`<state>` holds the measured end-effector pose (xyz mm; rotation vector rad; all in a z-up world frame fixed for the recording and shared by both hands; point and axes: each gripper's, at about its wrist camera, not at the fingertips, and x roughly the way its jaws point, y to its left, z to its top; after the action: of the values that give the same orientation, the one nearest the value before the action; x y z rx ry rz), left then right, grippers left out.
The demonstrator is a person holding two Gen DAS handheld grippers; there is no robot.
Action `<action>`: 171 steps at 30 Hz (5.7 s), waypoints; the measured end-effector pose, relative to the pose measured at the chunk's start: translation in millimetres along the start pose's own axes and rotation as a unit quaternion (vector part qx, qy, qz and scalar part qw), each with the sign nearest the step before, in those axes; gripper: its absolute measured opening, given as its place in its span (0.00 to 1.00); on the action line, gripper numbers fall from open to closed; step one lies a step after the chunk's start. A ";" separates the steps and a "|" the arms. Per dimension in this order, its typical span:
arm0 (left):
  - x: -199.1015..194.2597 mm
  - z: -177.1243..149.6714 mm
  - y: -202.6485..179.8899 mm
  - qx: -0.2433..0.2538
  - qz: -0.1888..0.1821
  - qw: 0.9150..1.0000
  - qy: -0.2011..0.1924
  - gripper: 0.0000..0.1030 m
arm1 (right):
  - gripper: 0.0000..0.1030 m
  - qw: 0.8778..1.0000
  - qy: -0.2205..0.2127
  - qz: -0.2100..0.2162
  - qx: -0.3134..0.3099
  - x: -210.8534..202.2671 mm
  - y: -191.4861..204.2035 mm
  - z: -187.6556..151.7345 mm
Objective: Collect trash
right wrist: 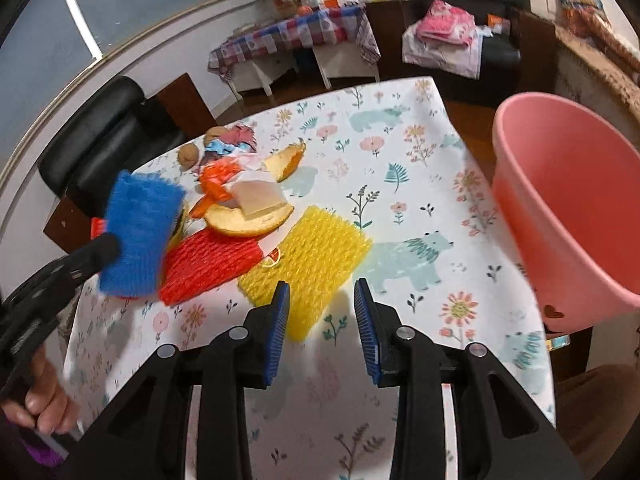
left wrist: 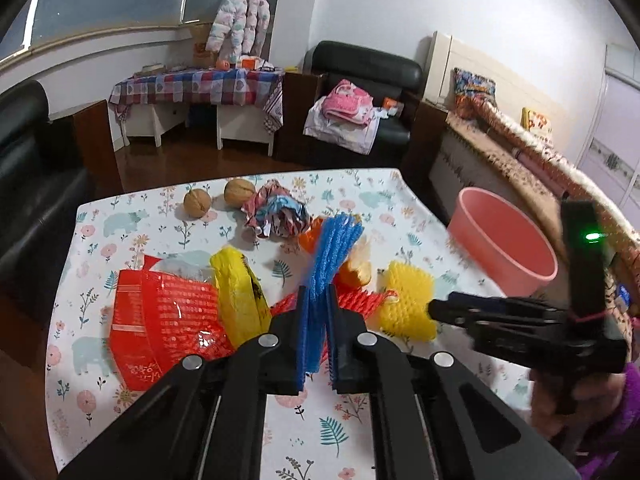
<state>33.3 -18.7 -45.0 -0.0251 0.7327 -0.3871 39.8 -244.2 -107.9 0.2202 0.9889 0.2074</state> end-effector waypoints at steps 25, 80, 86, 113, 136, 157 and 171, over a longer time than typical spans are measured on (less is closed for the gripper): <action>1.0 0.0 3.5 -0.016 -0.006 1.000 0.004 0.07 | 0.02 0.997 -0.054 -0.025 -0.049 -20.1 9.2 0.5; -2.3 12.0 -37.3 0.000 -0.033 0.999 0.003 0.07 | 0.03 0.995 -0.090 -0.047 -0.018 -55.4 -24.0 1.0; -4.2 19.6 -49.5 0.007 -0.037 0.999 -0.003 0.07 | 0.03 0.991 -0.124 -0.042 -0.007 -79.1 -30.9 6.9; 51.6 67.7 -209.0 0.127 -0.144 0.981 0.004 0.07 | 0.03 0.976 -0.171 -0.040 0.127 -116.6 -150.6 -4.4; 46.1 90.7 -201.1 0.097 -0.127 0.987 -0.010 0.07 | 0.19 0.990 -0.133 -0.002 0.052 -64.7 -123.4 11.1; 87.7 86.4 -233.7 0.089 -0.156 0.983 0.025 0.07 | 0.09 0.949 -0.250 -0.131 0.136 -128.2 -171.7 -3.2; 128.5 72.5 -270.1 0.114 -0.154 0.979 0.064 0.36 | 0.09 0.947 -0.236 -0.147 0.162 -123.0 -198.7 -4.6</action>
<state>77.1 -323.0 -31.8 0.1051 0.8095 -0.7737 -15.2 -467.6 -66.8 0.3975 0.5600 -0.2766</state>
